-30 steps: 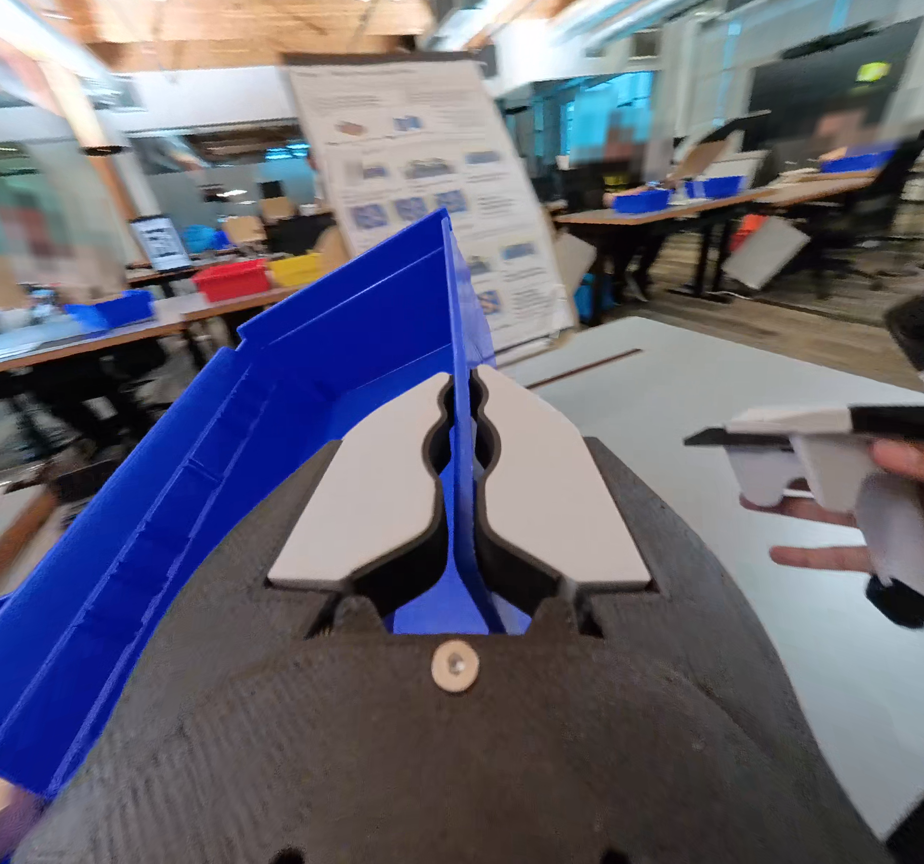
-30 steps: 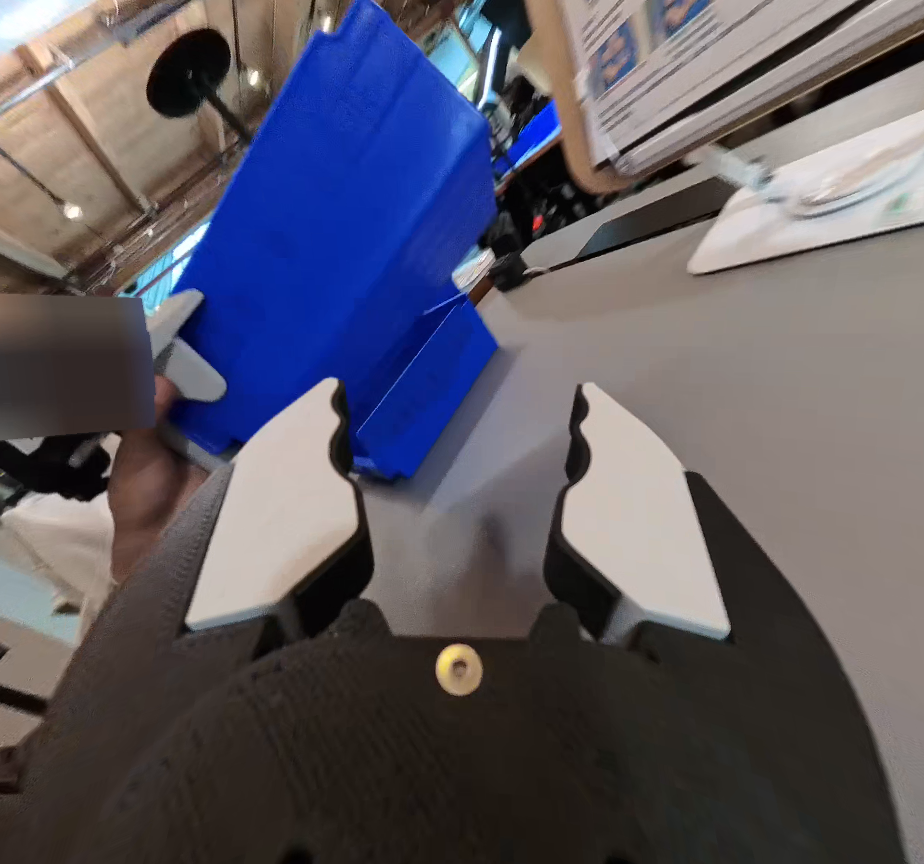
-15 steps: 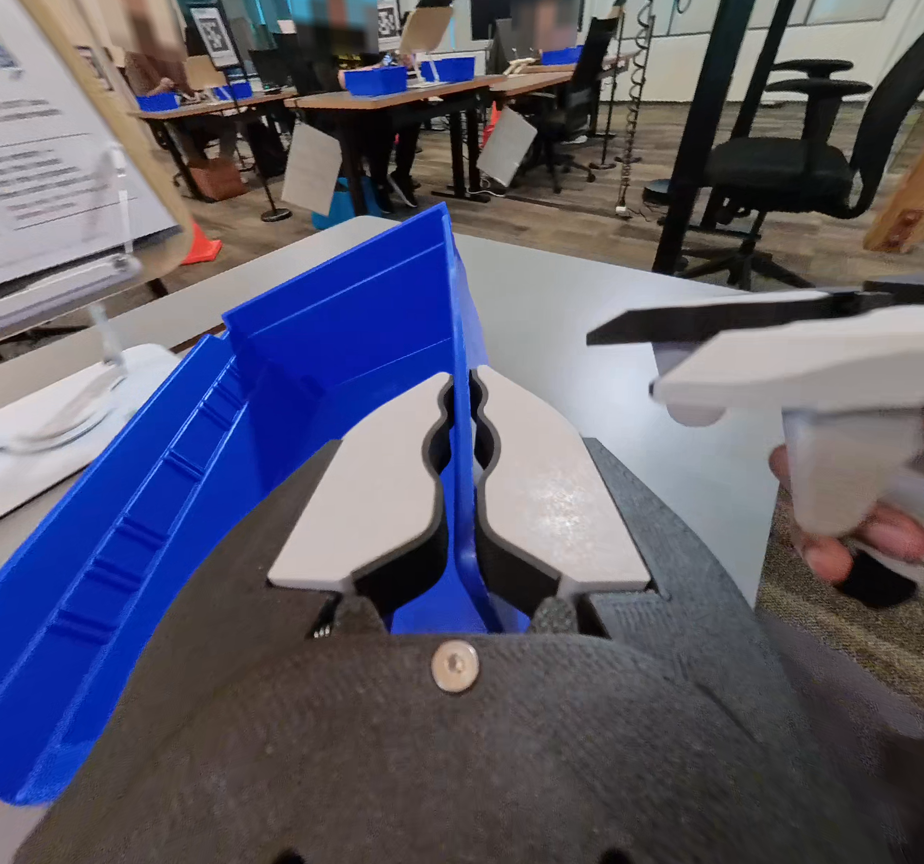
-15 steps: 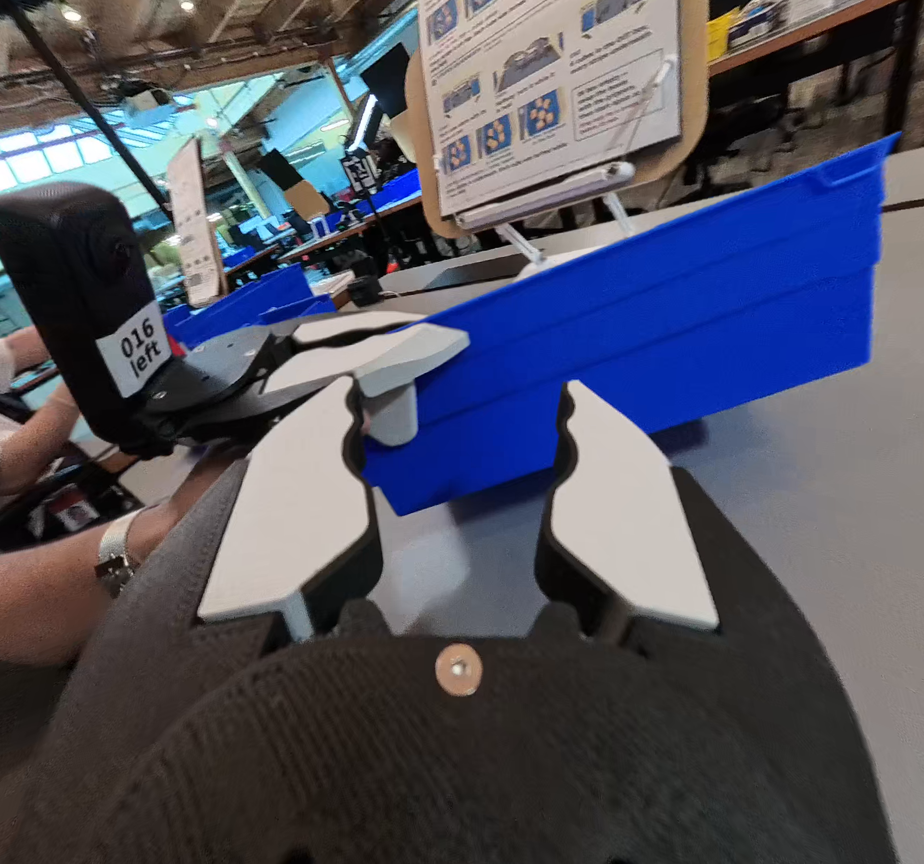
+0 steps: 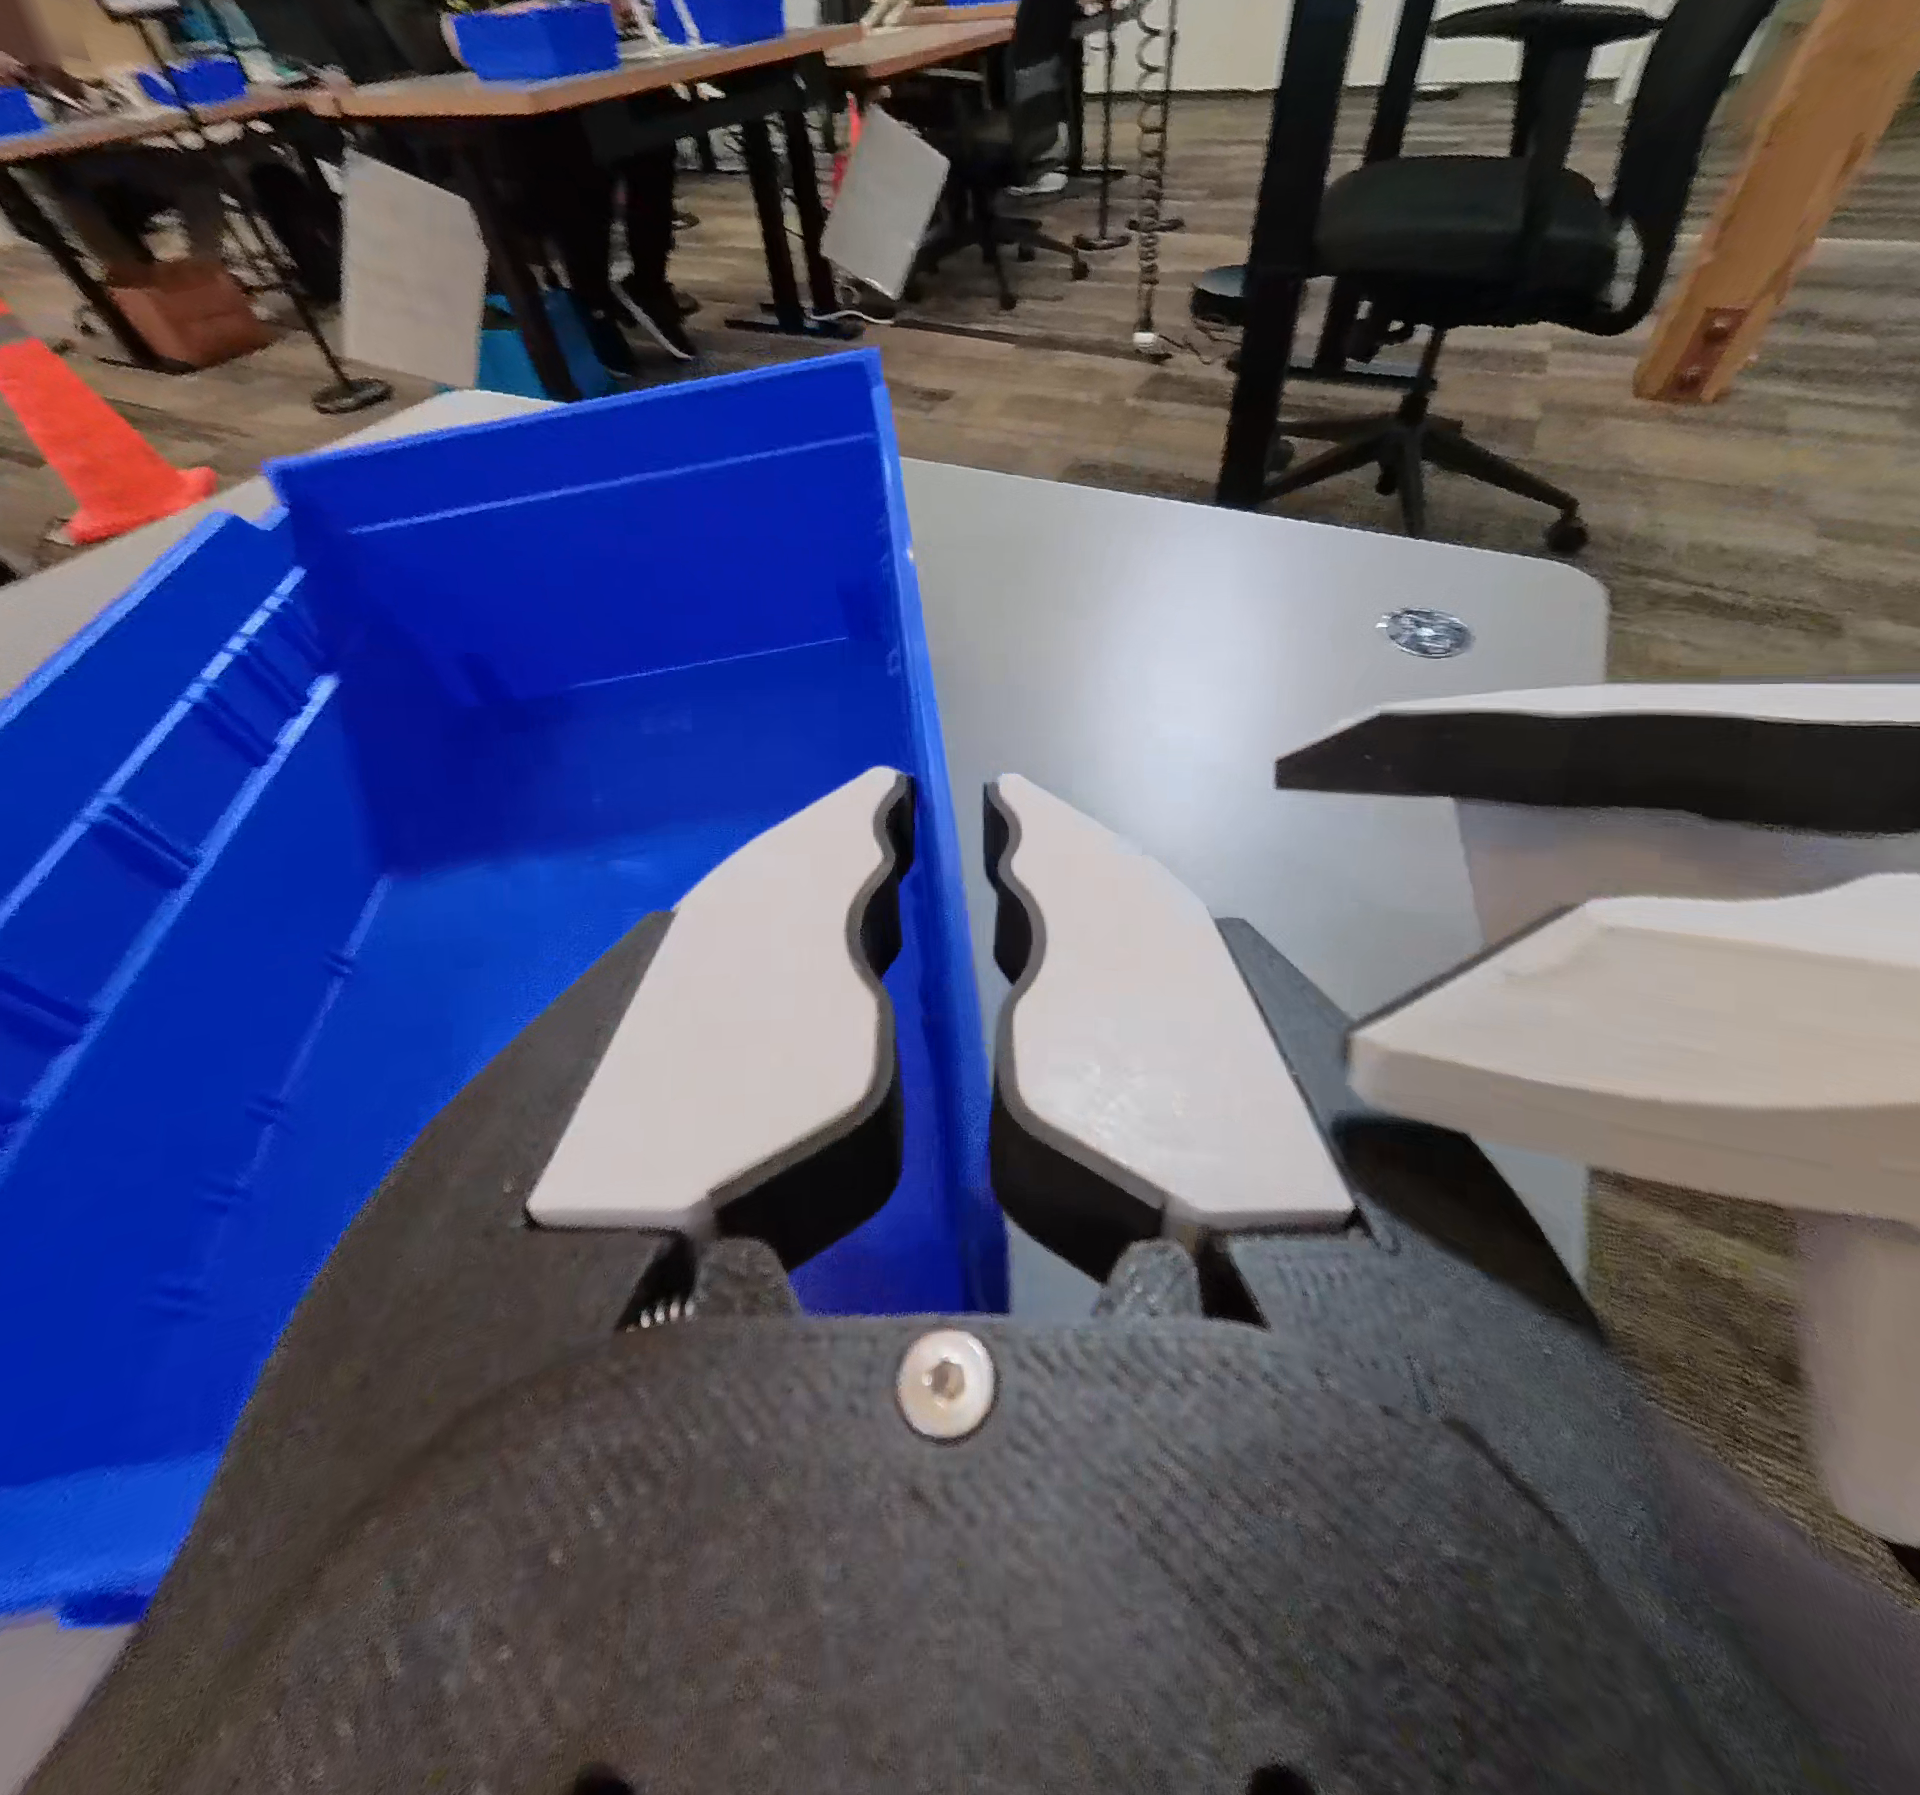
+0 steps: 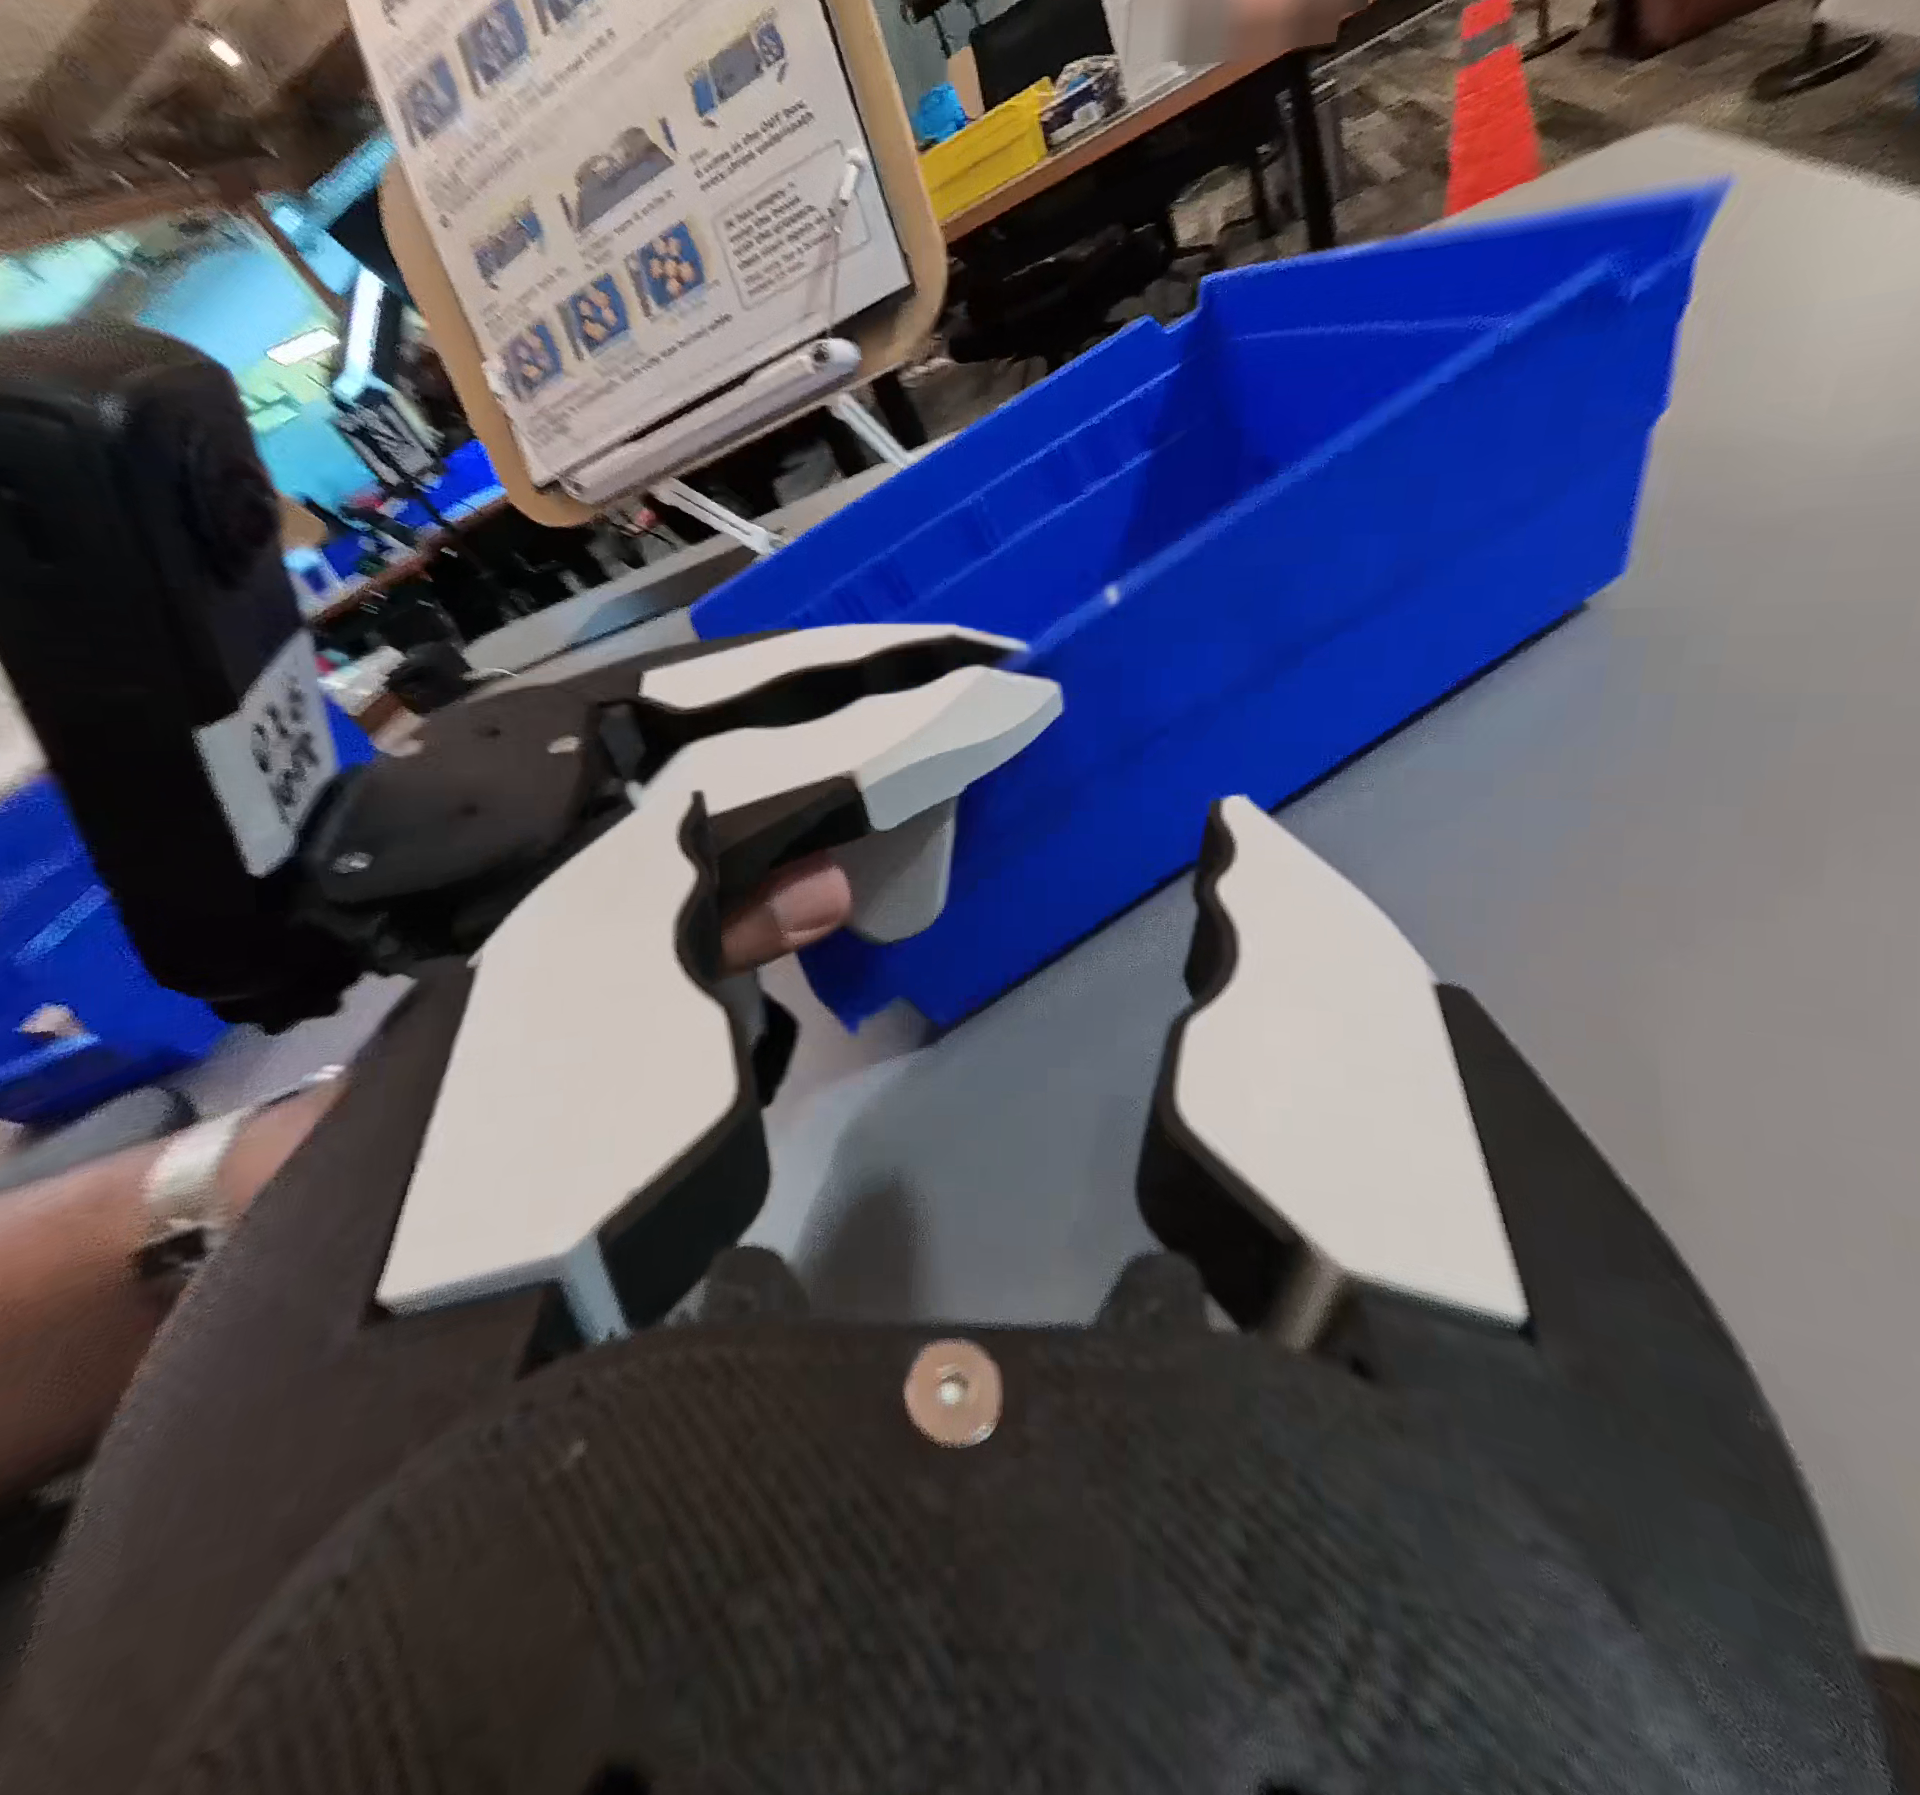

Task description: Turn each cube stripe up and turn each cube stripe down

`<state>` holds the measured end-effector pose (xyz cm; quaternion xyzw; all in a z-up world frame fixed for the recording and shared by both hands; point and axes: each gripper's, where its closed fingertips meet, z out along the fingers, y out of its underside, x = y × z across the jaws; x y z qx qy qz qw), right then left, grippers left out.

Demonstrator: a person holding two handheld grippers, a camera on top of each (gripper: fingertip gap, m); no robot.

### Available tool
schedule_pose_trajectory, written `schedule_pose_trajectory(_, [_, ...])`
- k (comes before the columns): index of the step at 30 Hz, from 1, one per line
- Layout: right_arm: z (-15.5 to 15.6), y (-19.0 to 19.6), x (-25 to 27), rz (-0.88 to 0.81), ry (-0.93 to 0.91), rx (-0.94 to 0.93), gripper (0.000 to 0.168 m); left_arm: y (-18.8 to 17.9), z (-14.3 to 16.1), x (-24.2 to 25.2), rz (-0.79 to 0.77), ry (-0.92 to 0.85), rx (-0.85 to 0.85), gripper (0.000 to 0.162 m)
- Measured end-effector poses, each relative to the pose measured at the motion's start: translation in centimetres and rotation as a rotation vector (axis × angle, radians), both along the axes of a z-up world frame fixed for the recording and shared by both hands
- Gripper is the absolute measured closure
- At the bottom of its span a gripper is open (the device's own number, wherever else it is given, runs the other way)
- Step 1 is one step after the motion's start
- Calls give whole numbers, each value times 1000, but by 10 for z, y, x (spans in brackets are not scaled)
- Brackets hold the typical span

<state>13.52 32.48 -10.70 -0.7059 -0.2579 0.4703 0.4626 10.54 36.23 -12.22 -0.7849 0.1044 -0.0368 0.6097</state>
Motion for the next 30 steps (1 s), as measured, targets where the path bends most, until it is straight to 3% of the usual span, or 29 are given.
schedule_pose_trajectory(1, [0, 1, 1, -22, -26, 39, 74, -2, 1, 5, -28, -28, 2, 152])
schedule_pose_trajectory(7, [19, -7, -3, -70, -78, 264, 72, -42, 17, -2, -128, -100, 34, 116])
schedule_pose_trajectory(13, [-8, -18, -32, -55, -208, 236, 64, -93, 48, -84, -22, -231, 165, 100])
schedule_pose_trajectory(19, [-31, -14, -70, -11, -345, 249, 56, -131, 35, -165, 181, -354, 171, 94])
schedule_pose_trajectory(22, [-32, 12, -65, -70, -385, 276, 77, -143, 38, -174, 163, -457, 153, 95])
schedule_pose_trajectory(23, [-32, 20, -63, -62, -389, 279, 69, -148, 37, -177, 170, -478, 154, 95])
schedule_pose_trajectory(30, [-32, 109, -23, -129, -411, 247, 133, -173, 34, -193, 243, -516, 166, 98])
